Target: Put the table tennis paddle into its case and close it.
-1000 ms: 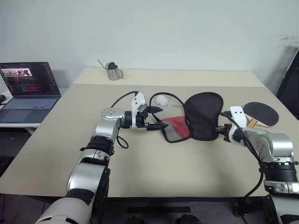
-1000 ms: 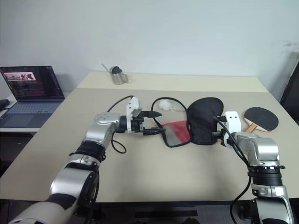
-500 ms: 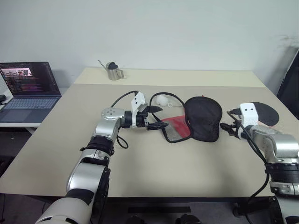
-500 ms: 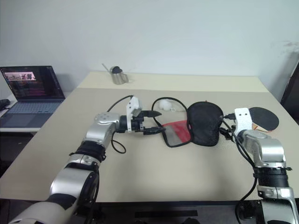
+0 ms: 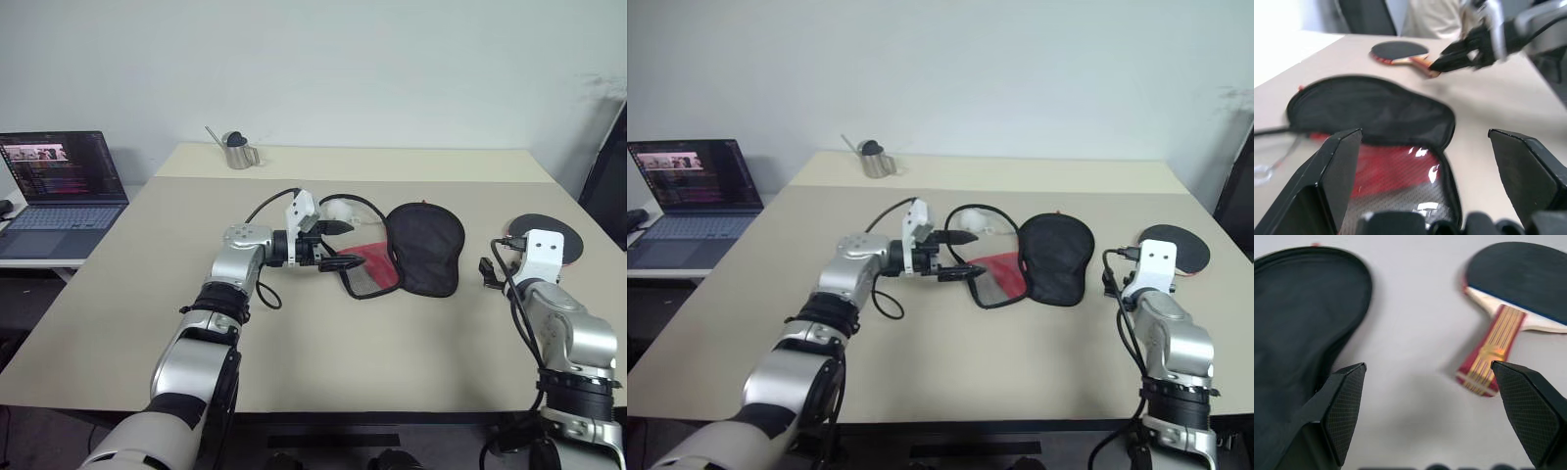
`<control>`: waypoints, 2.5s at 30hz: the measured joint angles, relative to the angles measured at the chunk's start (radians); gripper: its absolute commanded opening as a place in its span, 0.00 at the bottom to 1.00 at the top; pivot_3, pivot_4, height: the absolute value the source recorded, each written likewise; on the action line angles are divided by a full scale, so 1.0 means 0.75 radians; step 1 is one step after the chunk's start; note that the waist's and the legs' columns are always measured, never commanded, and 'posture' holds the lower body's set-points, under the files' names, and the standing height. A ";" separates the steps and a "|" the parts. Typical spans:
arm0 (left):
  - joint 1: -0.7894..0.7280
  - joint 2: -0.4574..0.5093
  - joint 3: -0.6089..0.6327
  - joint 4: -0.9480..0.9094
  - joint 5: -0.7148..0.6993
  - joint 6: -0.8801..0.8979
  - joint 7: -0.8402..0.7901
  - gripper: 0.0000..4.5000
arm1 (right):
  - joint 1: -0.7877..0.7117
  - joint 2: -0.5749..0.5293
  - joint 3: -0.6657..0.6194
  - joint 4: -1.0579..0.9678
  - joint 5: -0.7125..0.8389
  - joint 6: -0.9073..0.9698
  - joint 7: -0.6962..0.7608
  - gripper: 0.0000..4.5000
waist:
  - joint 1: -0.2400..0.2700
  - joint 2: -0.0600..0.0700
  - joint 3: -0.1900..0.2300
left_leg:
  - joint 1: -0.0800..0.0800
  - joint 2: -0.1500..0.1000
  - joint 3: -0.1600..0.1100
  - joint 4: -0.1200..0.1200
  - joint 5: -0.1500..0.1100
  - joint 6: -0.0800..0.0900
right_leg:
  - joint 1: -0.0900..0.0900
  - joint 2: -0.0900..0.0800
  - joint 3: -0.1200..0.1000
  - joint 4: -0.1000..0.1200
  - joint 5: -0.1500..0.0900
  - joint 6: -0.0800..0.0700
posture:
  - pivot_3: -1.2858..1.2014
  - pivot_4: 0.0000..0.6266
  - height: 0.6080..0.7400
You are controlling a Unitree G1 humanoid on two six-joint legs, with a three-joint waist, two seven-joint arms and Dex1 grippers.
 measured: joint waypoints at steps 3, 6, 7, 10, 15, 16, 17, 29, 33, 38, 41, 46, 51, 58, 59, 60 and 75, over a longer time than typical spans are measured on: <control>-0.023 -0.019 -0.014 -0.039 -0.004 0.001 -0.006 1.00 | -0.056 0.008 0.000 0.138 -0.027 -0.120 -0.041 0.99 | 0.000 0.000 0.000 | 0.000 0.000 0.000 0.000 0.000 0.000 | 0.000 0.000 0.000 0.000 0.000 0.000 | 0.52 0.24 1.00; -0.028 -0.038 -0.037 -0.066 -0.006 0.000 -0.010 1.00 | -0.114 0.007 0.000 0.318 -0.059 -0.240 -0.068 0.99 | -0.001 0.000 0.000 | 0.000 0.000 0.000 0.000 0.000 0.000 | 0.000 0.000 0.001 0.000 0.000 0.000 | 0.52 0.24 1.00; -0.028 -0.046 -0.042 -0.068 -0.006 0.000 -0.010 1.00 | -0.131 0.002 0.001 0.378 -0.066 -0.275 -0.073 0.99 | -0.001 0.000 0.000 | 0.000 0.000 0.000 0.000 0.000 0.000 | 0.000 0.000 0.001 0.000 0.000 0.000 | 0.52 0.24 1.00; -0.028 -0.069 -0.051 -0.072 -0.006 0.000 -0.009 1.00 | -0.184 -0.039 -0.002 0.586 -0.094 -0.401 -0.103 0.99 | -0.001 0.001 0.000 | 0.000 0.000 0.001 0.000 0.000 0.000 | 0.000 0.000 0.001 0.000 0.000 0.000 | 0.52 0.24 1.00; -0.028 -0.076 -0.053 -0.093 -0.009 -0.001 -0.009 1.00 | -0.262 -0.093 -0.019 0.860 -0.099 -0.568 -0.140 0.99 | -0.004 0.001 0.001 | 0.001 0.000 0.002 -0.001 0.000 0.000 | 0.000 0.000 0.002 0.000 0.000 0.000 | 0.52 0.24 1.00; -0.028 -0.077 -0.053 -0.093 -0.010 -0.001 -0.009 1.00 | -0.282 -0.098 -0.020 0.911 -0.100 -0.598 -0.149 0.99 | -0.007 0.001 0.001 | 0.001 0.000 0.002 -0.001 0.000 0.000 | 0.000 0.000 0.002 0.000 0.000 0.000 | 0.52 0.24 1.00; -0.028 -0.077 -0.055 -0.093 -0.011 -0.001 -0.010 1.00 | -0.299 -0.104 -0.020 0.958 -0.100 -0.625 -0.156 0.99 | -0.008 0.002 0.001 | 0.001 0.000 0.002 -0.001 0.000 0.000 | 0.000 0.000 0.002 0.000 0.000 0.000 | 0.52 0.24 1.00; -0.028 -0.078 -0.065 -0.092 -0.012 -0.016 -0.016 1.00 | -0.365 -0.112 -0.055 1.143 -0.029 -0.722 -0.155 0.48 | -0.013 0.002 0.001 | 0.001 0.000 0.002 -0.001 0.000 0.000 | 0.000 0.000 0.003 0.001 0.000 0.000 | 0.52 0.24 1.00; -0.028 -0.079 -0.067 -0.092 -0.012 -0.031 -0.022 1.00 | -0.328 -0.116 -0.036 1.089 -0.038 -0.703 -0.174 0.34 | -0.013 0.002 0.001 | 0.001 0.000 0.002 -0.001 0.000 0.000 | 0.000 0.000 0.003 0.001 0.000 0.000 | 0.52 0.24 1.00; -0.022 -0.089 -0.082 -0.094 -0.012 -0.033 -0.031 1.00 | -0.186 -0.123 0.009 0.860 -0.059 -0.613 -0.152 0.34 | -0.010 0.003 0.001 | 0.001 0.000 0.001 -0.001 0.000 0.000 | 0.000 0.000 0.002 0.001 0.000 0.000 | 0.52 0.24 1.00; 0.014 -0.082 -0.094 -0.134 -0.016 -0.026 -0.042 1.00 | 0.042 -0.144 0.020 0.490 -0.046 -0.427 -0.089 0.34 | 0.003 0.006 -0.001 | 0.000 -0.001 -0.001 -0.002 0.000 0.000 | 0.000 0.000 0.001 0.002 -0.002 0.000 | 0.52 0.24 1.00; 0.087 -0.054 -0.104 -0.232 -0.028 0.046 -0.070 1.00 | 0.418 -0.204 -0.017 -0.267 0.115 0.084 0.057 0.34 | -0.002 0.008 0.000 | 0.001 0.000 -0.001 -0.001 0.000 0.000 | -0.001 0.000 0.001 0.008 -0.007 0.005 | 0.52 0.24 1.00; 0.131 -0.065 -0.142 -0.350 -0.062 0.106 -0.102 1.00 | 0.553 -0.181 -0.032 -0.643 0.242 0.371 0.110 0.34 | -0.011 0.009 0.000 | 0.009 0.001 -0.002 0.001 0.001 0.002 | 0.001 0.003 0.003 0.013 -0.007 0.002 | 0.52 0.24 1.00; 0.148 -0.070 -0.158 -0.373 -0.070 0.143 -0.116 1.00 | 0.663 -0.194 -0.069 -0.776 0.286 0.478 0.189 0.34 | -0.008 0.009 0.000 | 0.015 0.000 -0.003 0.001 0.004 0.006 | 0.009 0.003 0.003 0.011 -0.010 -0.006 | 0.52 0.24 1.00; 0.148 -0.074 -0.161 -0.373 -0.070 0.144 -0.116 1.00 | 0.663 -0.197 -0.072 -0.774 0.285 0.490 0.194 0.42 | -0.008 0.009 0.000 | 0.015 0.000 -0.003 0.001 0.004 0.006 | 0.010 0.003 0.003 0.011 -0.010 -0.006 | 0.52 0.24 1.00; 0.148 -0.074 -0.166 -0.373 -0.070 0.144 -0.117 1.00 | 0.664 -0.201 -0.073 -0.774 0.285 0.494 0.197 0.50 | -0.008 0.009 0.000 | 0.015 0.000 -0.003 0.000 0.004 0.006 | 0.010 0.003 0.003 0.010 -0.010 -0.006 | 0.52 0.24 1.00; 0.168 -0.068 -0.169 -0.418 -0.070 0.171 -0.113 1.00 | 0.521 -0.196 -0.080 -0.638 0.237 0.507 0.196 0.76 | -0.001 0.008 0.001 | 0.014 0.000 -0.003 -0.001 0.004 0.006 | 0.010 0.003 0.002 0.007 -0.007 -0.001 | 0.52 0.24 1.00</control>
